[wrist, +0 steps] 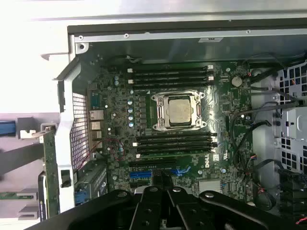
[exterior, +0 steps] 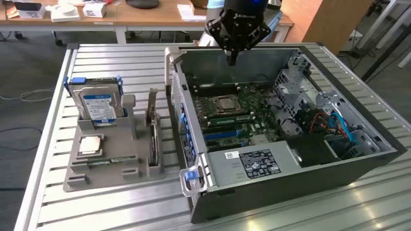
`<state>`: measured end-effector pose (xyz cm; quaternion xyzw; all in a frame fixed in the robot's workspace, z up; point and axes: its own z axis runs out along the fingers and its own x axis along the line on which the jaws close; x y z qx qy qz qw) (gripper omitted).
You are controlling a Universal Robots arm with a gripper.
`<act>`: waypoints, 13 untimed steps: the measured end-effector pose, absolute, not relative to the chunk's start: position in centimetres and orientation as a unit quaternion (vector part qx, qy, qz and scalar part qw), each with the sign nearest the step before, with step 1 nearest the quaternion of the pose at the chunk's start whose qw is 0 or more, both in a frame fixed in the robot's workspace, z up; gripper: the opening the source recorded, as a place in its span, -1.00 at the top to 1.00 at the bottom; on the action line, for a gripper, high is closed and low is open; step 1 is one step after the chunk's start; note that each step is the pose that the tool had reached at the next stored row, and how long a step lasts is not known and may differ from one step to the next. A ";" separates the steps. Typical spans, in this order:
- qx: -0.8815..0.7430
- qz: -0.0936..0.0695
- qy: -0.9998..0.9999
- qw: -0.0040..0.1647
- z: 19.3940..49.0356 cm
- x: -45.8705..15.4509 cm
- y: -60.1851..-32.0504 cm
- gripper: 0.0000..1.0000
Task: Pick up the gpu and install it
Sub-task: 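Reach for the gpu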
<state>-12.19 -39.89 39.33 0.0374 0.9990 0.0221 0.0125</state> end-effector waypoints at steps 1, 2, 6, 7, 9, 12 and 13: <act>0.037 0.022 0.999 0.012 39.3 -12.2 -39.9 0.79; 0.037 0.022 0.999 0.012 39.3 -12.2 -39.9 0.79; 0.037 0.022 0.999 0.012 39.3 -12.2 -39.9 0.79; 0.037 0.022 0.999 0.012 39.3 -12.2 -39.9 0.79; 0.037 0.022 0.999 0.012 39.3 -12.2 -39.9 0.79; 0.037 0.022 0.999 0.012 39.3 -12.2 -39.9 0.79; 0.037 0.022 0.999 0.012 39.3 -12.2 -39.9 0.79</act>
